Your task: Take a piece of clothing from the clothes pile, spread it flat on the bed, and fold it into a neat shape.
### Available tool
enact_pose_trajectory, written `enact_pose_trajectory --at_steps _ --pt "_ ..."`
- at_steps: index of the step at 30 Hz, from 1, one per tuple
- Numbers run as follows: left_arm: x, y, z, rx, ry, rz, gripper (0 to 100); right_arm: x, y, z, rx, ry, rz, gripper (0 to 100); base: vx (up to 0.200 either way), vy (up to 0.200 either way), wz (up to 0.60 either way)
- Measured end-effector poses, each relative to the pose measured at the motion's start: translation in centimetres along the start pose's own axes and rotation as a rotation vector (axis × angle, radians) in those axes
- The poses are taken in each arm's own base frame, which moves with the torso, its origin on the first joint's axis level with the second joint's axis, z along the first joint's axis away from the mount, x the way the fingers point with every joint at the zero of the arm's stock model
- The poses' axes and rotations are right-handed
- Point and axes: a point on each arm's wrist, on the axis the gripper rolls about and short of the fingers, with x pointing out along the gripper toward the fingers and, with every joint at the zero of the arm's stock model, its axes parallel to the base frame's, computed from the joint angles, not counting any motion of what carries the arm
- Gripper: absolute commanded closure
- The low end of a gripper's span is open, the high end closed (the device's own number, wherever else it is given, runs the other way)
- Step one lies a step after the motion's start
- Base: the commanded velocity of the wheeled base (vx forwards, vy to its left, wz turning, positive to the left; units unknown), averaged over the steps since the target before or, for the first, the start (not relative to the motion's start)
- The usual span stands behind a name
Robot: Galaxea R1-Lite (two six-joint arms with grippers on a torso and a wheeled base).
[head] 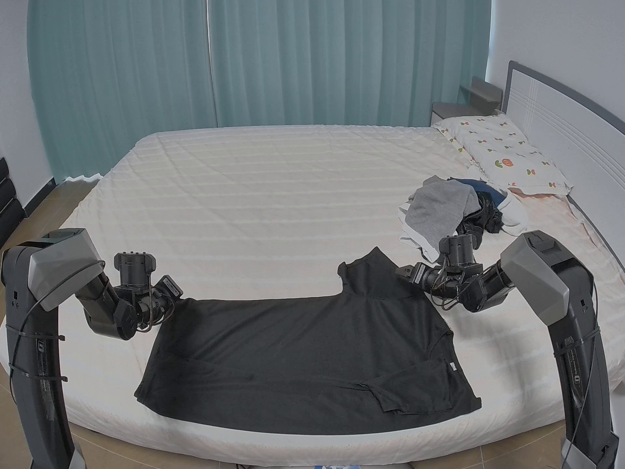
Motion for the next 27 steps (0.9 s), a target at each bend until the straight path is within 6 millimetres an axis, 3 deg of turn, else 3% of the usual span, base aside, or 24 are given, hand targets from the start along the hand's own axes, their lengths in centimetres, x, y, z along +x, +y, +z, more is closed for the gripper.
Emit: enact_pose_trajectory --at_steps 10,20,27 --pt "0.0 0.0 0.1 -0.003 -0.004 0.001 100 0.1 -0.4 -0.2 0.005 0.009 -0.01 100 0.0 0.0 0.0" --pt "-0.1 0.0 0.8 -0.01 -0.029 -0.009 100 -1.8 -0.5 1.4 0.042 -0.022 -0.003 100 0.0 0.0 0.0" --pt "-0.5 0.1 2.6 -0.055 -0.085 -0.023 100 -3.0 0.1 3.0 0.058 -0.121 0.051 100 0.0 0.0 0.0"
